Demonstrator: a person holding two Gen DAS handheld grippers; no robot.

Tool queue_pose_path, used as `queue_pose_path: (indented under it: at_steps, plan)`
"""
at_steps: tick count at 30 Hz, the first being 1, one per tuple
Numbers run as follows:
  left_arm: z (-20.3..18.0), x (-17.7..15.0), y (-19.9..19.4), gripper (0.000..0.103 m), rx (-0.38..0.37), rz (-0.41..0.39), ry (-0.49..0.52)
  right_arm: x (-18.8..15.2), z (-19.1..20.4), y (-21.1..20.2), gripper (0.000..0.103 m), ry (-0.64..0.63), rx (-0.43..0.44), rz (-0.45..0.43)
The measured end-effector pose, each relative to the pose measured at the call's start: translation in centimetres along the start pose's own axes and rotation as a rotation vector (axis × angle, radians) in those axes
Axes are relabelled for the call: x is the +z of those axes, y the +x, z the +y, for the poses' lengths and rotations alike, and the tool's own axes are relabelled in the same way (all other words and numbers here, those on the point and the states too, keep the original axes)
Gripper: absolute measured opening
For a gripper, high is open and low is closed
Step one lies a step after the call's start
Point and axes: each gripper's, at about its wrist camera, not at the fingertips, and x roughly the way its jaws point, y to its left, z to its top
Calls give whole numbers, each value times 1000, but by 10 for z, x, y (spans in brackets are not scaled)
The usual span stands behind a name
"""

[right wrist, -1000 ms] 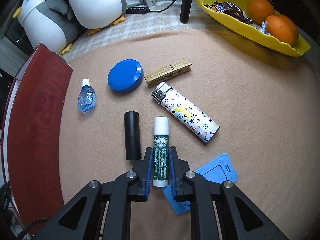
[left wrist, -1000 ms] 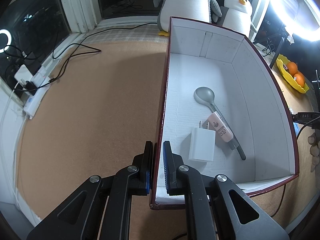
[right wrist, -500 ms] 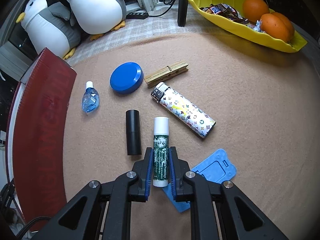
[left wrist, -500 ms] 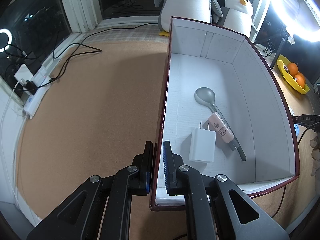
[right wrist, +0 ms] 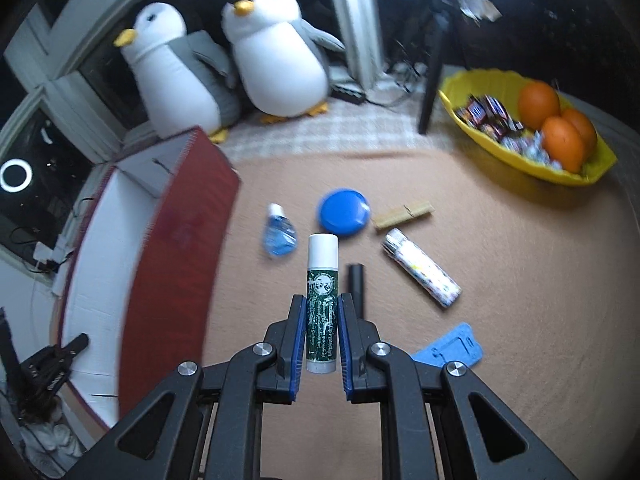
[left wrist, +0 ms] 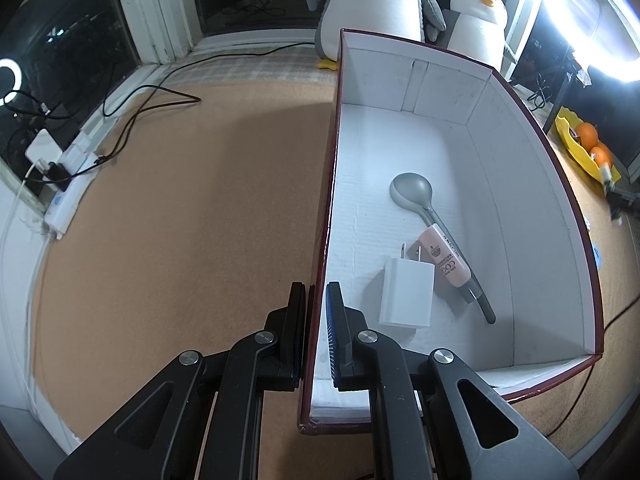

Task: Organize rigid objects
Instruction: 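Carry the lip balm into the box and release it with the right gripper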

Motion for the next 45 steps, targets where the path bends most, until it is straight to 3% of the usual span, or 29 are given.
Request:
queue_pose_path:
  at_steps: [8,19,32,44,45]
  plan:
    - [-3,3,5,9,9,7,-6,15,71,-11,14,-120,100,-40]
    - [-6,4,9,9,26,20,-7,19,141,15,14,-234,197,-9]
    - [-9,6,12,9,45,32,-13,23,170,52,14,-301,198,33]
    - [-8,5,12,9,53,31,-24,23,178,57,14,-349,186,34]
    - [-8,5,12,9,53,31,-25,23,178,56,18,-348,192,30]
